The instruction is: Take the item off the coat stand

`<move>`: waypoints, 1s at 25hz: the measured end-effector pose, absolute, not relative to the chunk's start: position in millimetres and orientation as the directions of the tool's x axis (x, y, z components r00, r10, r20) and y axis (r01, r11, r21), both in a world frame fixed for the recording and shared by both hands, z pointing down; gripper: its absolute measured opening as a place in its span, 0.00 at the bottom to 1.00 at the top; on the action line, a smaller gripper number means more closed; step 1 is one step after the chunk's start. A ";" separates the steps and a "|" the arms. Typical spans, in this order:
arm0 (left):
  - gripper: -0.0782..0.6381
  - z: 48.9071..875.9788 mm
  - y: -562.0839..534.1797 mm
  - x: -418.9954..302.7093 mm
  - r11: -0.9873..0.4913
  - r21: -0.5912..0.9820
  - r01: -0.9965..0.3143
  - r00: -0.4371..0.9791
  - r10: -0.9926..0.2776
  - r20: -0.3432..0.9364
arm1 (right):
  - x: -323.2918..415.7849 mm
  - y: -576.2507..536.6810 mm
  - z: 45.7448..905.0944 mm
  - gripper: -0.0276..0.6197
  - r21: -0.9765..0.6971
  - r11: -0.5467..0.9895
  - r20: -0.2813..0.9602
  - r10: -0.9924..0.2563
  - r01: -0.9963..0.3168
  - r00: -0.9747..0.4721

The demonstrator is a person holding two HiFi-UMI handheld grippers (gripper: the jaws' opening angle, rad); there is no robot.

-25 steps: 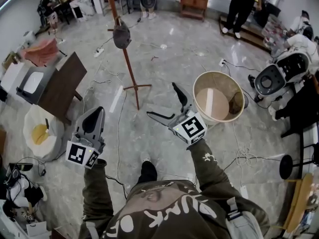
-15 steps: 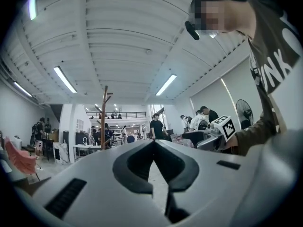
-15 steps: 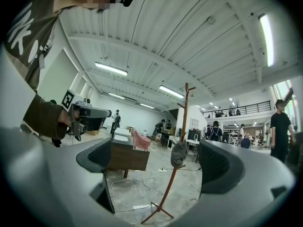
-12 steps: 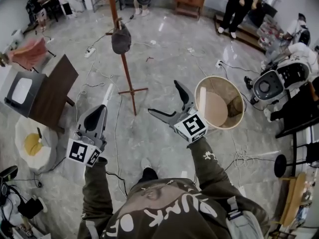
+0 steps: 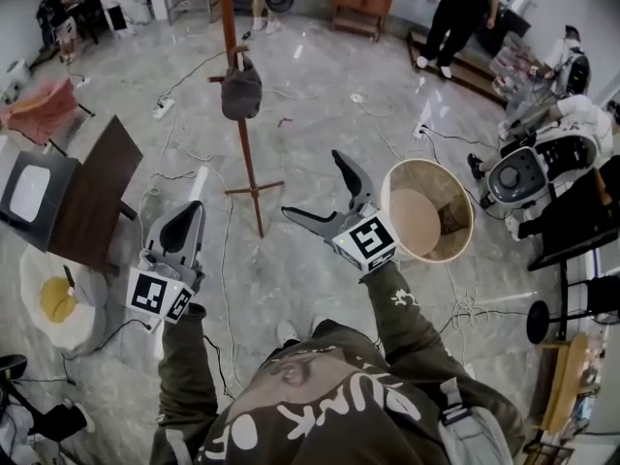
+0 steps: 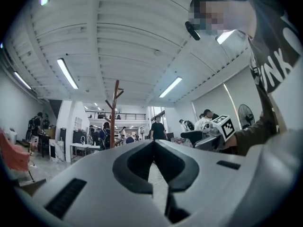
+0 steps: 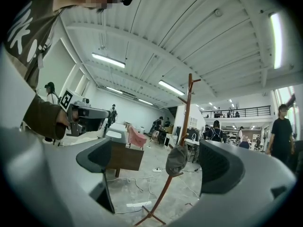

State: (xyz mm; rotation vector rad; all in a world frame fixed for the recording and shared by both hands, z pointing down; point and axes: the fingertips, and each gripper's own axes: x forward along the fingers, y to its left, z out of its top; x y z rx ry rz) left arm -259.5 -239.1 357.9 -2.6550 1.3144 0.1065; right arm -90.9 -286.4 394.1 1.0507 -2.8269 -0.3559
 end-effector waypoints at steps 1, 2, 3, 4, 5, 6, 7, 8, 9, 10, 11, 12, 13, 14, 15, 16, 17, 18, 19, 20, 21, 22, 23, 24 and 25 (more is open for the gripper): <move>0.11 359.0 -245.6 -262.7 -0.594 -0.127 -0.794 0.607 -0.782 -0.142 | -92.9 -293.3 394.6 0.91 0.255 0.732 0.017 -0.657 -0.632 -0.754; 0.11 360.0 -252.5 -265.9 -0.593 -0.128 -0.795 0.606 -0.783 -0.142 | -95.1 -300.5 395.0 0.91 0.255 0.730 0.015 -0.659 -0.634 -0.752; 0.11 360.7 -259.6 -269.1 -0.591 -0.129 -0.796 0.605 -0.784 -0.141 | -97.4 -307.9 395.3 0.91 0.254 0.729 0.013 -0.659 -0.635 -0.752; 0.11 361.1 -266.8 -271.9 -0.590 -0.131 -0.797 0.604 -0.785 -0.140 | -99.7 -315.6 395.9 0.91 0.253 0.730 0.011 -0.659 -0.635 -0.752; 0.11 361.2 -274.2 -274.3 -0.588 -0.133 -0.798 0.602 -0.786 -0.138 | -101.6 -323.6 396.5 0.91 0.252 0.730 0.009 -0.658 -0.635 -0.753; 0.11 361.1 -281.9 -276.3 -0.585 -0.135 -0.799 0.600 -0.788 -0.137 | -103.1 -332.1 397.3 0.91 0.251 0.731 0.008 -0.657 -0.635 -0.754; 0.11 361.1 -289.9 -278.0 -0.582 -0.138 -0.801 0.598 -0.790 -0.135 | -104.2 -341.0 398.4 0.91 0.249 0.731 0.006 -0.657 -0.635 -0.754; 0.11 361.7 -298.5 -279.6 -0.578 -0.142 -0.803 0.594 -0.793 -0.134 | -105.0 -350.6 400.2 0.91 0.247 0.732 0.005 -0.656 -0.635 -0.755; 0.11 363.0 -307.6 -281.2 -0.574 -0.145 -0.806 0.591 -0.796 -0.132 | -105.5 -361.0 402.9 0.91 0.243 0.734 0.004 -0.655 -0.635 -0.756; 0.11 365.1 -317.4 -282.9 -0.569 -0.148 -0.809 0.586 -0.800 -0.130 | -106.0 -372.1 406.4 0.91 0.239 0.735 0.003 -0.654 -0.634 -0.757; 0.11 367.9 -328.0 -284.6 -0.563 -0.150 -0.813 0.581 -0.804 -0.128 | -106.6 -384.2 410.4 0.91 0.235 0.737 0.002 -0.652 -0.633 -0.758; 0.11 371.1 -339.5 -286.6 -0.557 -0.152 -0.816 0.575 -0.808 -0.125 | -107.6 -397.4 414.9 0.91 0.231 0.740 0.001 -0.650 -0.632 -0.760; 0.11 374.5 -351.8 -288.8 -0.552 -0.152 -0.820 0.569 -0.813 -0.121 | -109.0 -411.6 419.6 0.91 0.225 0.743 0.001 -0.648 -0.631 -0.762; 0.11 377.4 -364.9 -290.9 -0.546 -0.152 -0.824 0.564 -0.818 -0.117 | -110.7 -426.5 423.8 0.91 0.219 0.746 0.003 -0.645 -0.629 -0.764; 0.11 379.6 -378.7 -292.8 -0.541 -0.152 -0.827 0.559 -0.822 -0.111 | -112.5 -442.0 427.2 0.91 0.213 0.750 0.004 -0.641 -0.626 -0.767; 0.11 380.9 -392.9 -294.0 -0.537 -0.153 -0.829 0.554 -0.826 -0.105 | -114.4 -458.0 429.5 0.91 0.208 0.755 0.006 -0.637 -0.622 -0.771; 0.11 381.7 -407.1 -295.0 -0.533 -0.154 -0.832 0.550 -0.829 -0.099 | -116.1 -474.5 431.2 0.91 0.203 0.760 0.008 -0.632 -0.618 -0.775; 0.11 382.5 -421.1 -296.2 -0.528 -0.154 -0.835 0.544 -0.834 -0.093 | -118.0 -491.2 433.0 0.91 0.198 0.765 0.010 -0.627 -0.613 -0.779; 0.11 384.0 -434.7 -298.3 -0.520 -0.149 -0.841 0.535 -0.840 -0.088 | -120.2 -507.8 435.4 0.91 0.192 0.770 0.013 -0.622 -0.608 -0.783; 0.11 386.3 -448.3 -301.1 -0.510 -0.142 -0.848 0.524 -0.848 -0.083 | -123.0 -524.4 437.9 0.91 0.185 0.777 0.018 -0.615 -0.602 -0.788; 0.11 388.8 -462.0 -303.8 -0.501 -0.133 -0.855 0.513 -0.855 -0.077 | -126.3 -540.7 439.8 0.91 0.179 0.783 0.022 -0.608 -0.595 -0.794; 0.11 390.8 -475.7 -306.0 -0.494 -0.128 -0.860 0.505 -0.860 -0.070 | -130.0 -556.7 440.6 0.91 0.175 0.790 0.025 -0.600 -0.587 -0.800; 0.11 392.1 -489.4 -307.7 -0.489 -0.127 -0.863 0.499 -0.864 -0.063 | -134.3 -572.6 440.7 0.91 0.173 0.797 0.028 -0.591 -0.579 -0.806; 0.11 392.7 -503.1 -309.6 -0.484 -0.127 -0.866 0.493 -0.868 -0.058 | -139.0 -588.3 440.6 0.91 0.174 0.804 0.031 -0.582 -0.569 -0.812; 0.11 392.7 -516.6 -311.6 -0.478 -0.125 -0.869 0.487 -0.872 -0.055 | -144.1 -603.9 440.5 0.91 0.176 0.810 0.036 -0.573 -0.559 -0.819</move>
